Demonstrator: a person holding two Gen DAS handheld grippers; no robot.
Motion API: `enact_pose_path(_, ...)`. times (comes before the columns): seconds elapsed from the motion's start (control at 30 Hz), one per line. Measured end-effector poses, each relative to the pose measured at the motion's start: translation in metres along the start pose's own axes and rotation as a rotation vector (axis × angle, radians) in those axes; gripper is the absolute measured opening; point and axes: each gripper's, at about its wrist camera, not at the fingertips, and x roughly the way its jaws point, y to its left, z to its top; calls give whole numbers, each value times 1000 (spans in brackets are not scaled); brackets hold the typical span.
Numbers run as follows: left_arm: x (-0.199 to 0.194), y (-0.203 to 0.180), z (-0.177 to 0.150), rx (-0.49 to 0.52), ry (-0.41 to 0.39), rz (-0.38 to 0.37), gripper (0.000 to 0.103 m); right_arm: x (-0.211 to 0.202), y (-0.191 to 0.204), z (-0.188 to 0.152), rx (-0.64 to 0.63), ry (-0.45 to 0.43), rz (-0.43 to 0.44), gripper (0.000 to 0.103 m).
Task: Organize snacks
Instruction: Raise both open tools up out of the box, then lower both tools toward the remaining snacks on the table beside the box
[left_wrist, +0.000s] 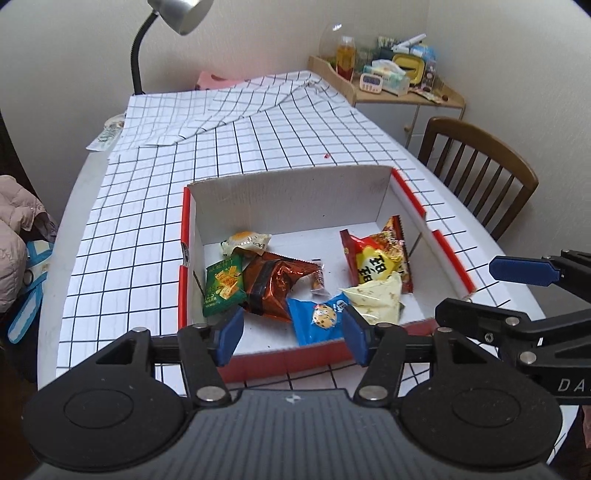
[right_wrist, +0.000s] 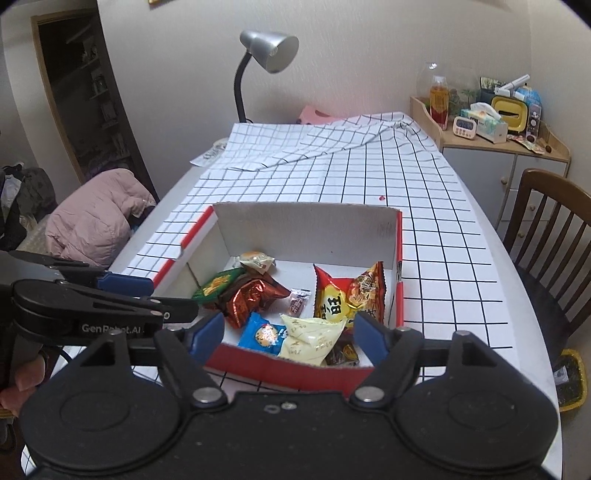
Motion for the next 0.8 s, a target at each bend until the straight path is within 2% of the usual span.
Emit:
enact_pose_path(0.37,-48,-10,-30,-16,-63,-2,59,-44,15,-18,-16,-55,32,91)
enact_pose_path(0.43,-55,-10,-37,-28,-72,-3,68,-50,18,-23,-18,-59,34,94)
enact_pose_path(0.5,-61,-9,-45,-39,-85,-4,71,-55,20,-27,-17,-60,42,96)
enact_pose_path(0.67,-68,-8,-62,-65,-72,-20,72,-63,26,-42,-12,-65,23,102)
enact_pose_path(0.8,-65,-7,-76,-95,-47,-23,77,-62,28,-55,7,-47,9,102)
